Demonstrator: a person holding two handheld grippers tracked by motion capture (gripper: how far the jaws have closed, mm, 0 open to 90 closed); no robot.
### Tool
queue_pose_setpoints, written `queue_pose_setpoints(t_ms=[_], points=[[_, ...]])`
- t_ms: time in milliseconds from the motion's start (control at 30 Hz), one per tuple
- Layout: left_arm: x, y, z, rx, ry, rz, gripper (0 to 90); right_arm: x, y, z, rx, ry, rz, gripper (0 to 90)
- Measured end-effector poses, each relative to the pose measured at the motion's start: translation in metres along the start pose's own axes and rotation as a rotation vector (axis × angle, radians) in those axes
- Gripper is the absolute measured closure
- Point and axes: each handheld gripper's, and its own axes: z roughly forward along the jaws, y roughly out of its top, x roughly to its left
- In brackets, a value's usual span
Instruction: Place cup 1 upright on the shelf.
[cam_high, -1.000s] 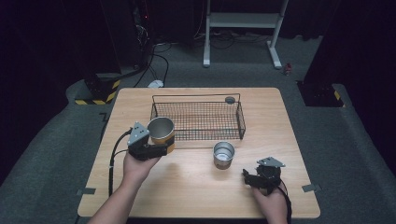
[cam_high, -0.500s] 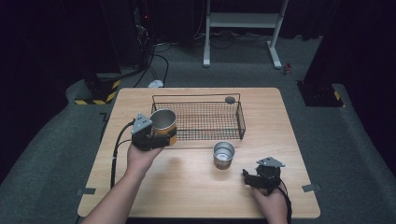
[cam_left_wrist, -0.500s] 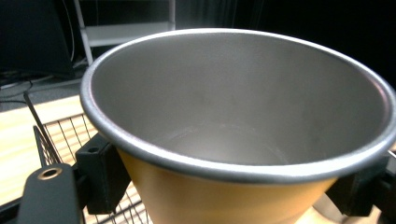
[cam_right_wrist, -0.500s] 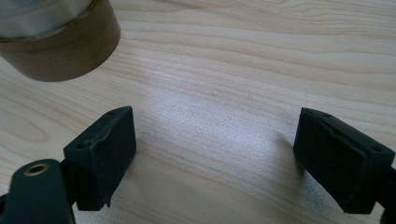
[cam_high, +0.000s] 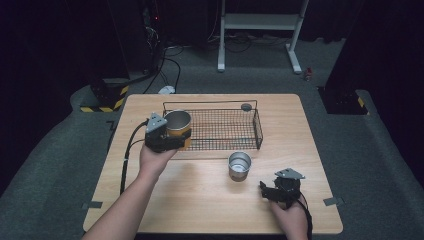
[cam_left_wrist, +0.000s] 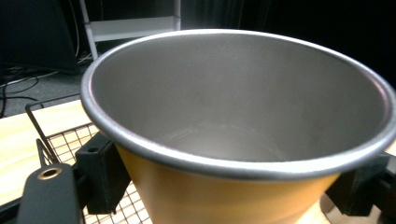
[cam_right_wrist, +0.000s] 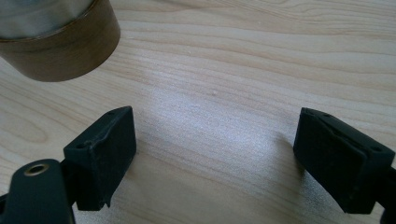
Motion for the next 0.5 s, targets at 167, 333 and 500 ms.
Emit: queue_pose_setpoints(t_ms=[167, 333, 500], points=[[0.008, 0.008, 0.008, 0.003, 0.004, -0.019, 16.4, 0.000, 0.000, 0.000, 0.002, 0.000, 0.005, 12.9], [0.013, 0.012, 0.017, 0.012, 0.034, -0.014, 16.4, 0.000, 0.000, 0.000, 0.001, 0.000, 0.004, 12.9], [0.014, 0.015, 0.024, 0.007, 0.043, -0.019, 16.4, 0.000, 0.000, 0.000, 0.001, 0.000, 0.004, 12.9]])
